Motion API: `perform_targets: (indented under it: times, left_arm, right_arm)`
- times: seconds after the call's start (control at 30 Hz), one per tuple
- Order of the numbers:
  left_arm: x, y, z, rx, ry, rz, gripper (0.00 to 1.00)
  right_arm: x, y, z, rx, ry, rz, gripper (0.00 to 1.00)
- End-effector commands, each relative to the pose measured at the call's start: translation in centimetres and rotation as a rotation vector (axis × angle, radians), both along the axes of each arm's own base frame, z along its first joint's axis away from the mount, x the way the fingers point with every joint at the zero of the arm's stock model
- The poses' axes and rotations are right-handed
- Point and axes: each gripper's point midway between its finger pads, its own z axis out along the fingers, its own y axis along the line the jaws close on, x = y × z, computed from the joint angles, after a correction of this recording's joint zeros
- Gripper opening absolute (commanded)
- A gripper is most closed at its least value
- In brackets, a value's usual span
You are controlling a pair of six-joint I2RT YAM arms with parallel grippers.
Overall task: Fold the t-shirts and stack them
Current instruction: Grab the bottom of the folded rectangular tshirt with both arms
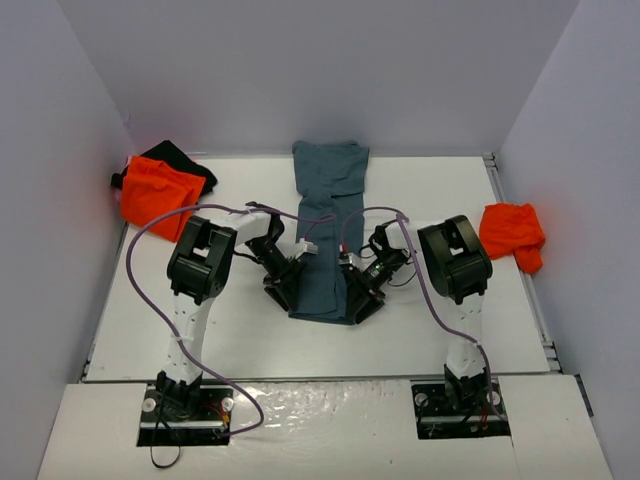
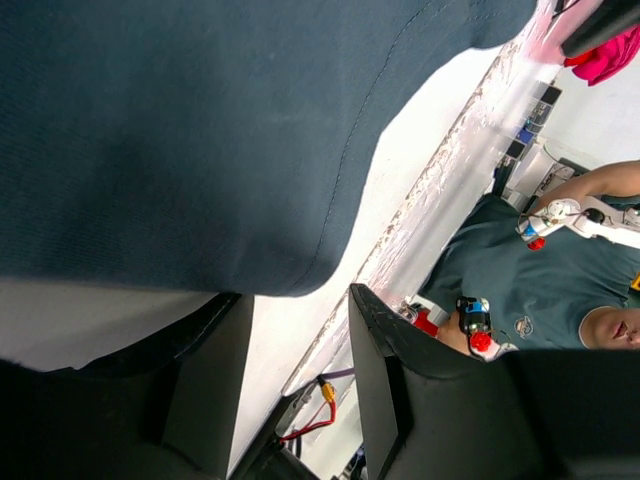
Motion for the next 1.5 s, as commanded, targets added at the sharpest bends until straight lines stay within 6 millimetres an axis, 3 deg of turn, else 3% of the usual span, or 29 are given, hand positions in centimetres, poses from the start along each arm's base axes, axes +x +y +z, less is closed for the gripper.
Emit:
perform_targets:
  times: [0.0,0.13,0.27,0.3,0.5,0.7,0.93,1.47]
  left_arm:
    - [0.4,-0.8,2.3,-0.061,-0.031,-0.012,0.40]
    - [0.4,-0.9,2.0,-0.051,-0.026,-0.016,0.35]
    - [0.2,-1.1,1.6,-0.049,-0.016,-0.027,0.03]
    - [0.2,-1.1,1.6,-0.046,-0.021,-0.035,0.01]
    - [0.0,-1.1,2.2,-0.048,-0.056,-0.048,0.00]
    - [-0.4,-0.7,2.9,-0.056,-0.093,-0.061,0.00]
    - [-1.4,-0.5,5.8,-0.120,-0.132,-0.087,0.00]
    - [-3.6,-0.1,12.6,-0.262,-0.236,-0.163,0.00]
  right_arm:
    - [-0.6,0.0,-1.3,-0.029,0.001,0.057,0.43]
    - [-0.7,0.0,-1.6,-0.035,0.009,0.066,0.34]
    - [-0.7,0.0,-1.5,-0.038,-0.003,0.076,0.20]
    - [-0.6,0.0,-1.4,-0.034,-0.007,0.077,0.18]
    - [-0.3,-0.3,-1.2,-0.044,-0.056,0.090,0.00]
    - [1.1,-0.8,0.0,-0.037,-0.156,0.088,0.00]
    - [3.0,-1.5,3.4,-0.040,-0.368,0.096,0.00]
    - [2.9,-1.0,10.2,0.031,-0.651,0.099,0.00]
